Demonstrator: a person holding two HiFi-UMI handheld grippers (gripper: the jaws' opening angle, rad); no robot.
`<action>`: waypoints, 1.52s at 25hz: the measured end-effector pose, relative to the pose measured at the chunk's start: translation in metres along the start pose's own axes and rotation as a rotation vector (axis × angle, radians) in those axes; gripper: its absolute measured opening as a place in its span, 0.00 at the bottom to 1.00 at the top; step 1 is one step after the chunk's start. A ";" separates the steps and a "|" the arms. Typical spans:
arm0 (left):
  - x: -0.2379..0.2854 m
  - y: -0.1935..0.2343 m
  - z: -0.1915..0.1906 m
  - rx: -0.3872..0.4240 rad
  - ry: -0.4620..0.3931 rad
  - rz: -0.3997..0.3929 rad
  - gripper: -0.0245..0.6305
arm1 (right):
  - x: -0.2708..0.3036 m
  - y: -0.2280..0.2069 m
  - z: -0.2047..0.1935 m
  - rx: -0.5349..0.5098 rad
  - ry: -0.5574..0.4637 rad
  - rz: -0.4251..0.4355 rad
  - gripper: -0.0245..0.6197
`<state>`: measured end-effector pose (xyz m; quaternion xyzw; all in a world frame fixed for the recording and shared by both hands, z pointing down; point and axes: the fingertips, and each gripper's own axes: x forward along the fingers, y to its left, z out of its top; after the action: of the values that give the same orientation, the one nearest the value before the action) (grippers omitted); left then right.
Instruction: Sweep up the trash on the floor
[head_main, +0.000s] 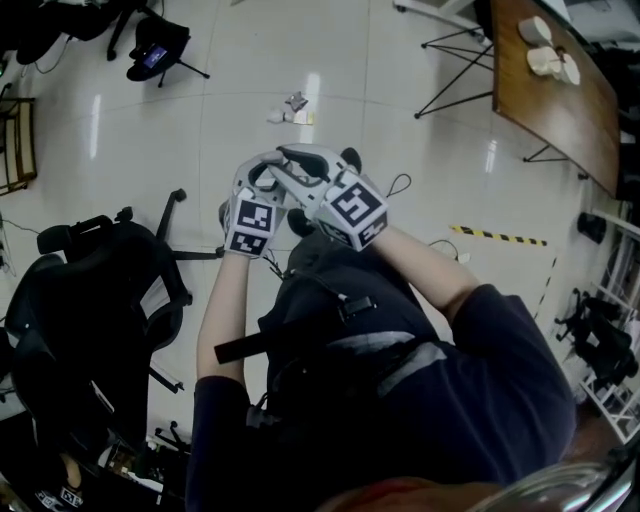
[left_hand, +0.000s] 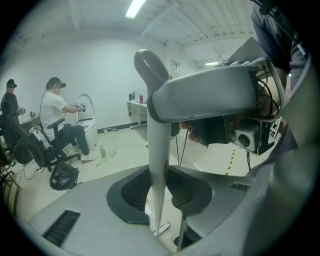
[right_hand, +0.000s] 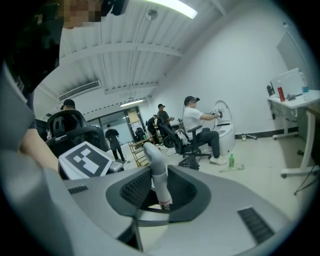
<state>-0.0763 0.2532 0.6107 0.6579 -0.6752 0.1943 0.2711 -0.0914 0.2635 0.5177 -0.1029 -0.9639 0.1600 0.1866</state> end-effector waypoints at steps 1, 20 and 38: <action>0.006 0.001 0.003 0.008 0.002 -0.002 0.19 | 0.000 -0.008 0.002 -0.005 -0.003 -0.010 0.21; 0.189 0.028 0.088 0.140 0.137 -0.087 0.19 | -0.006 -0.225 0.028 0.098 -0.004 -0.136 0.19; 0.267 0.059 0.154 0.202 0.178 -0.100 0.19 | -0.001 -0.325 0.071 0.127 -0.046 -0.138 0.20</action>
<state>-0.1481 -0.0480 0.6624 0.6947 -0.5919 0.3051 0.2719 -0.1636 -0.0571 0.5674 -0.0205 -0.9606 0.2099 0.1810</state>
